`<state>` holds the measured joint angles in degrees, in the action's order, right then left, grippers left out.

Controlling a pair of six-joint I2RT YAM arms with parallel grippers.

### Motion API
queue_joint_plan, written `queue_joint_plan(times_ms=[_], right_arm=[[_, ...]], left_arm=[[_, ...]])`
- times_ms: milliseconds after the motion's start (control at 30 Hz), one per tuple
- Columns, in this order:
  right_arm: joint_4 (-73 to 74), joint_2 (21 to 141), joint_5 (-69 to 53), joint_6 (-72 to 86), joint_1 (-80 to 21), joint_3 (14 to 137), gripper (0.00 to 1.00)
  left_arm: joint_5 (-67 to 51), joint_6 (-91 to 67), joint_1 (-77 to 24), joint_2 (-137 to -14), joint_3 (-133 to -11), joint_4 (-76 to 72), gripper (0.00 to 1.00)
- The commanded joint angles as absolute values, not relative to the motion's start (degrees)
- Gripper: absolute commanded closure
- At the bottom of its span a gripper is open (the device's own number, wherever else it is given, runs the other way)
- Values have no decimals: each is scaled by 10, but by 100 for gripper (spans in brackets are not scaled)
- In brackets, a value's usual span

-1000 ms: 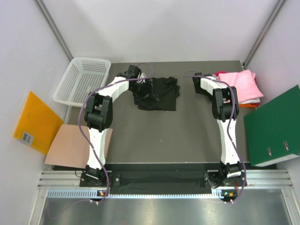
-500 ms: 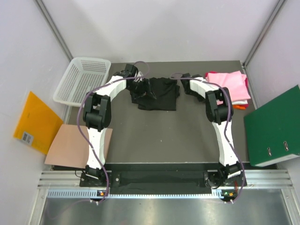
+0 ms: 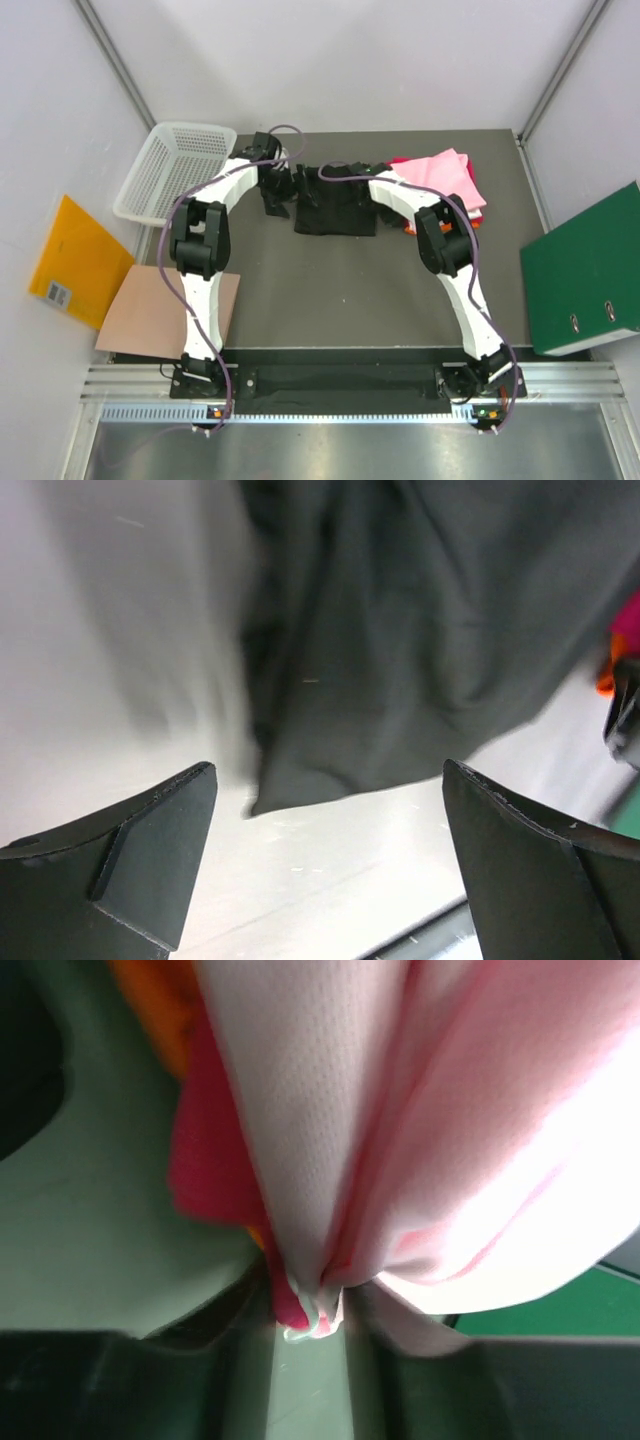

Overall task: Fold and stack the t-shirts
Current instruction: Put the neatly folded tshirt into the corner of the board with the right arm

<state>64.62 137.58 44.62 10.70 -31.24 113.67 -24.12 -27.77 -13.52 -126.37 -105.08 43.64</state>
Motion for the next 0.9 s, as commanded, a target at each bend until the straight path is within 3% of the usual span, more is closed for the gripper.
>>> queue_joint_plan(times_ms=[0,100,133,233,400,533,633,667,700,767,800,867], right_arm=[[648,1325,367,147,-321,1149,53],[615,1281,338,142,-321,1147,33],[607,1269,330,141,-321,1147,22],[575,1228,276,141,-316,1147,11],[514,1180,164,174,-280,1126,9],[424,1146,-26,220,-237,1036,7],[354,1137,-140,249,-211,980,6],[344,1139,-156,264,-207,973,6],[337,1147,-169,269,-207,967,5],[332,1164,-200,279,-208,971,5],[327,1170,-211,281,-208,969,5],[311,1183,-235,293,-208,967,4]], left_arm=[[-164,-228,-128,-1201,-1070,439,1],[-158,-222,-127,-1215,-1063,433,1],[-160,-224,-127,-1220,-1062,432,1],[-177,-239,-127,-1236,-1050,388,1],[-200,-268,-128,-1275,-1056,341,1],[-202,-278,-129,-1317,-1096,335,2],[-193,-283,-134,-1358,-1121,345,12],[-186,-286,-136,-1379,-1140,359,32],[-180,-289,-137,-1390,-1151,372,43],[-171,-297,-137,-1418,-1178,399,74],[-167,-300,-137,-1422,-1184,407,100],[-152,-307,-134,-1419,-1181,417,100]])
